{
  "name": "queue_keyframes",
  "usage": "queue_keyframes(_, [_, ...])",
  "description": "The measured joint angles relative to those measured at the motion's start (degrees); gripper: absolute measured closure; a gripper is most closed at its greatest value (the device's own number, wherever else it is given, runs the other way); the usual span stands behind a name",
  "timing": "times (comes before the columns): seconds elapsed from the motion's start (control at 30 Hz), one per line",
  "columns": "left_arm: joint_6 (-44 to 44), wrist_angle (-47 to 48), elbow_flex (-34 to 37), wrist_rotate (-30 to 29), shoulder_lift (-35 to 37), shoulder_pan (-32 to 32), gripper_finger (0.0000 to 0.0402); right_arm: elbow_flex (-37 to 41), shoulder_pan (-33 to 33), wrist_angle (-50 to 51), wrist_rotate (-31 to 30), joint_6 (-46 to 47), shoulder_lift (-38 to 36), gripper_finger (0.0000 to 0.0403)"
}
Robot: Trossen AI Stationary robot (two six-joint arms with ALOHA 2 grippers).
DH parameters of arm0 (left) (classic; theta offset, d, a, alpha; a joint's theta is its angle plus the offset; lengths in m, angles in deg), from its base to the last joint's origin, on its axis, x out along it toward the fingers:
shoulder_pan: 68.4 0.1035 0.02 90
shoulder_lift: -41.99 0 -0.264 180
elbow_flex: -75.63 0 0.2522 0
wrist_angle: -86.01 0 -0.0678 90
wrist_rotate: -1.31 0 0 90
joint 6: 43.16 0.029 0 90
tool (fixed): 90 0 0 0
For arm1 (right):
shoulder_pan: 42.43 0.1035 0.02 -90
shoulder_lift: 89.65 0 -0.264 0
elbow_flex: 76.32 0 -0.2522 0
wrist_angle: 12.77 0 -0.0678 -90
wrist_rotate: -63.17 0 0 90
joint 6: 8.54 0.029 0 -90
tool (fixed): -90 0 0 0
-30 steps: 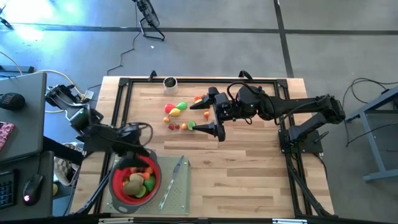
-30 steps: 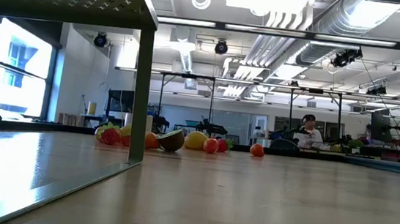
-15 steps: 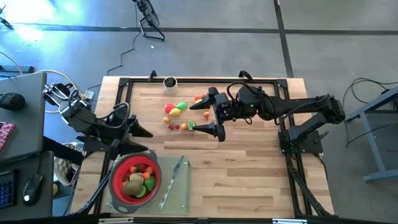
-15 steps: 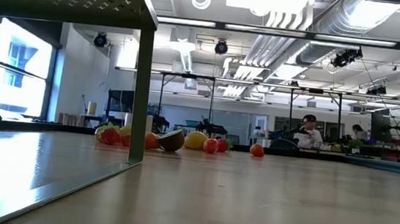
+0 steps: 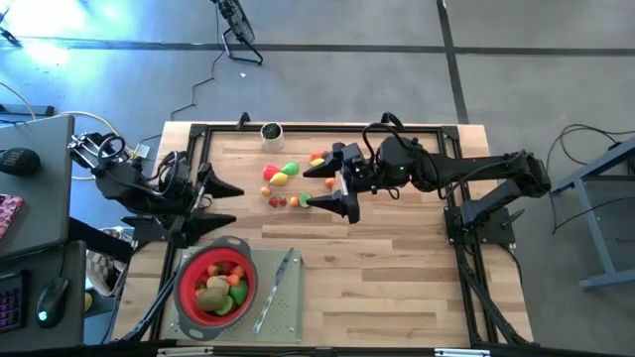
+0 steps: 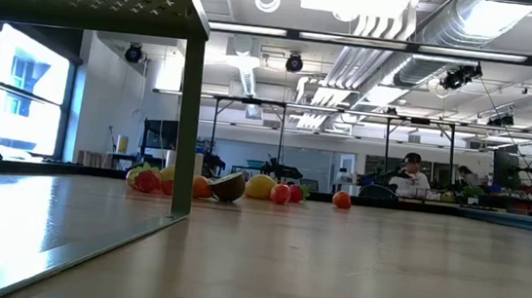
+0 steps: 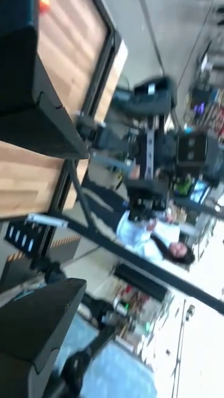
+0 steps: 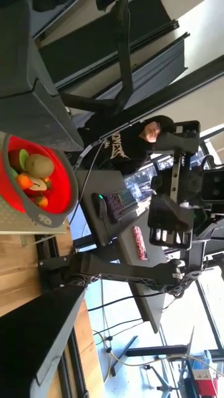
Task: Pick & Place Fruit
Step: Put the pear into the red strainer bowl on the shelf
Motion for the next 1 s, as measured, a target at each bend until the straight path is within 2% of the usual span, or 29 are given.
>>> queue_keyframes(0.27, [0.03, 0.34, 0.00, -2.69, -1.35, -0.02, 0.0080, 0.00, 0.00, 0.02, -0.09, 0.00, 0.00, 0.0041])
queue_keyframes(0.47, [1.32, 0.38, 0.00, -9.59, -2.42, 0.00, 0.0080, 0.00, 0.00, 0.00, -0.22, 0.00, 0.00, 0.0041])
queue_keyframes(0.8, [1.02, 0.34, 0.00, -11.19, -2.73, 0.00, 0.0080, 0.00, 0.00, -0.02, -0.33, -0.02, 0.00, 0.0041])
queue_keyframes(1.0, [7.31, 0.37, 0.00, -20.60, -2.42, -0.01, 0.0080, 0.00, 0.00, -4.55, -0.33, 0.89, 0.02, 0.0041])
